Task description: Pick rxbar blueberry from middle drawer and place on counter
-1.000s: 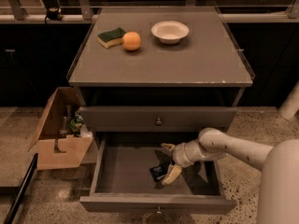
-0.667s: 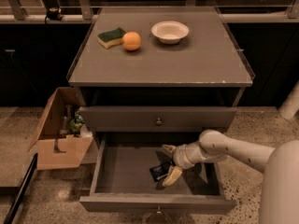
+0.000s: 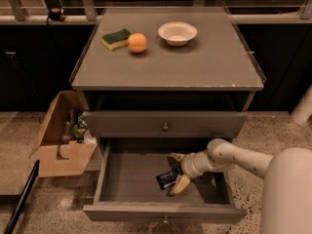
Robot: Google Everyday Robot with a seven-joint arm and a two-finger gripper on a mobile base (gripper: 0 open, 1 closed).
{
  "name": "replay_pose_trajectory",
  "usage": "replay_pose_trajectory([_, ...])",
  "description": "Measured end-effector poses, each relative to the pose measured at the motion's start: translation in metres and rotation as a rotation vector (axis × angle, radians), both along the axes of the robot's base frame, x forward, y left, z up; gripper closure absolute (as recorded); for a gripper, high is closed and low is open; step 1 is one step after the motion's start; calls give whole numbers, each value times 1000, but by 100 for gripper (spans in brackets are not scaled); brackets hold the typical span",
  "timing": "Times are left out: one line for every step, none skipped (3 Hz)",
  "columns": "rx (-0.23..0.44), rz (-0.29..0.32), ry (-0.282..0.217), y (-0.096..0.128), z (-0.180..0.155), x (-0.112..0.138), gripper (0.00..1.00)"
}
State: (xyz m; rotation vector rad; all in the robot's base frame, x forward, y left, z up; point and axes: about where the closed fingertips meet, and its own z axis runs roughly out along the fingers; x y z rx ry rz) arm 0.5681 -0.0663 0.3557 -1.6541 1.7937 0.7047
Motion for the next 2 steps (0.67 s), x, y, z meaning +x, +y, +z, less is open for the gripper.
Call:
replay_pose_trajectory([0,0,14,-1,-10,-1,0])
replay_pose_trajectory([0,-16,36,-1,-21,-4,0])
